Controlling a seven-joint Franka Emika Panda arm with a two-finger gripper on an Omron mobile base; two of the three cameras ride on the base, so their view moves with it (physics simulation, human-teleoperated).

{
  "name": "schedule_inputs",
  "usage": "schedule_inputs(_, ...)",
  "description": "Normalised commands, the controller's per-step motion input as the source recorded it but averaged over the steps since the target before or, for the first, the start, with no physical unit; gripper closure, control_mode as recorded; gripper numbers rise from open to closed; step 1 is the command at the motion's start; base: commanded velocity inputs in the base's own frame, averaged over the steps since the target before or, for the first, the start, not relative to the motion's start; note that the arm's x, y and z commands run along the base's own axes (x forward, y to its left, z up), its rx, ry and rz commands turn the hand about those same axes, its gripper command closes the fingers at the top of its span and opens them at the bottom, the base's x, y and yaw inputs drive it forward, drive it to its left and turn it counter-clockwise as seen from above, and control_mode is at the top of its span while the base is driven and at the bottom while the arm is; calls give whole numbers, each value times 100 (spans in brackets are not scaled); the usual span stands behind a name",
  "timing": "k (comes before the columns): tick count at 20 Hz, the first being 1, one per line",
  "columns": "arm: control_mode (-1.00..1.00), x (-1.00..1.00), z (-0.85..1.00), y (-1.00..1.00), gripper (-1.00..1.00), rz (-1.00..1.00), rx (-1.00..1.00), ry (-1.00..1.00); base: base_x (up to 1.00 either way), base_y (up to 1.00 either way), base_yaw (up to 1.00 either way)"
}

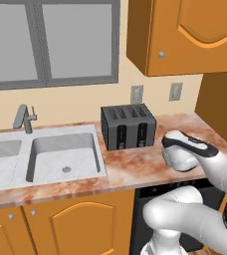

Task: Take the bell pepper and carrot out of the freezer and place them in the tupperware container on the counter. Then put the tupperware containing the vegetables back in the freezer.

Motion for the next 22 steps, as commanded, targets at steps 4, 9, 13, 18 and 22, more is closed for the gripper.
schedule_inputs(4, -100, -26, 100, 9, -100, 0, 0, -29, 0, 0, 0)
schedule_inputs(9, -100, -35, 100, 11, -100, 0, 0, -16, 0, 0, 0)
schedule_inputs(13, -100, -57, 100, 16, -100, 0, 0, 3, 0, 0, 0)
schedule_inputs(18, -100, -78, 100, 20, -100, 0, 0, 30, 0, 0, 0)
schedule_inputs(22, -100, -81, 92, 9, -100, 0, 0, 51, 0, 0, 0)
